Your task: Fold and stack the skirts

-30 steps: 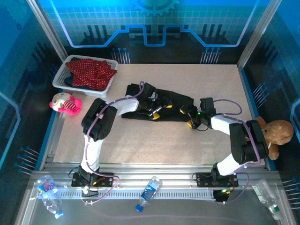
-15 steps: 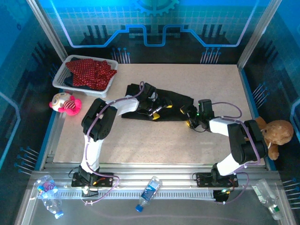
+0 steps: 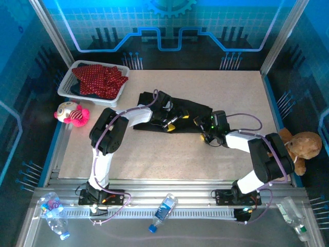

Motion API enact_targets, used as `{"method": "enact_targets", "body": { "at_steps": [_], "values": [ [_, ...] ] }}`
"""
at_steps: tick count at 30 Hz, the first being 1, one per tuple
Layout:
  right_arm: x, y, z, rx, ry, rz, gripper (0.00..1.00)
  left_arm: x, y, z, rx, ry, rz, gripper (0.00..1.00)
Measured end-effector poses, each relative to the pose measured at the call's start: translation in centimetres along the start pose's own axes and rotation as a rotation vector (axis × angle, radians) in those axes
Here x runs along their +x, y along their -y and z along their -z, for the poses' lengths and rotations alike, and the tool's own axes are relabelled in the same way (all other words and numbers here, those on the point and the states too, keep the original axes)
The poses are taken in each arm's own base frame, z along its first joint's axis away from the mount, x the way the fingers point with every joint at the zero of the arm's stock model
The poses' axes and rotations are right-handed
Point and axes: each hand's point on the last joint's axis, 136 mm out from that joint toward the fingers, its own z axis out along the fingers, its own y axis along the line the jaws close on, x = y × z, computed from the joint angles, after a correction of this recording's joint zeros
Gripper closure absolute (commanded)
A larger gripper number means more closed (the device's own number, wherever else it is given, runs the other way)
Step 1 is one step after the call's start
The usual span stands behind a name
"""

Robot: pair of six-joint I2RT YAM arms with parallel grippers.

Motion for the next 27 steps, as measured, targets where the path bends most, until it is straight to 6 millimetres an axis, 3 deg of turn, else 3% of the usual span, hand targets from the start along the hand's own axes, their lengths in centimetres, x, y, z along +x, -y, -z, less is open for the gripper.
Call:
{"method": "enact_targets", "body": {
  "at_steps": [11, 25, 27],
  "values": [
    [-0.2, 0.0, -0.7, -0.018, 0.038, -0.026, 0.32, 0.1, -0.1, 0.1, 0.006, 0.003, -0.004, 0.01],
    [-3.7, -0.9, -1.1, -0.093, 0.245, 0.058, 0.99, 0.5, -0.1, 0.2, 0.011, -0.012, -0.003, 0.01],
    [-3.8, -1.0, -1.1, -0.092, 0.254, 0.082, 1.00, 0.6, 0.0, 0.2, 0.017, -0.022, -0.002, 0.01]
  ]
}}
